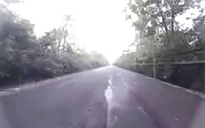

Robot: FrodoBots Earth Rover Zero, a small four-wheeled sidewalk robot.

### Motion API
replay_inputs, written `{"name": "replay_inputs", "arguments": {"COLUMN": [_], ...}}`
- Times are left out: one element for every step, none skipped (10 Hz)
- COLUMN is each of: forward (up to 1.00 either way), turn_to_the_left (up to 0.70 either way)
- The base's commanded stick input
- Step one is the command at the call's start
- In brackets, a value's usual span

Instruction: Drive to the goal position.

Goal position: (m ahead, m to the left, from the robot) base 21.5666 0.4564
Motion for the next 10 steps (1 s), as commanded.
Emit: {"name": "replay_inputs", "arguments": {"forward": [1.00,1.00,1.00,1.00,1.00,1.00,1.00,1.00,1.00,1.00], "turn_to_the_left": [0.00,0.00,0.00,0.00,0.00,0.00,0.00,-0.21,-0.34,-0.35]}}
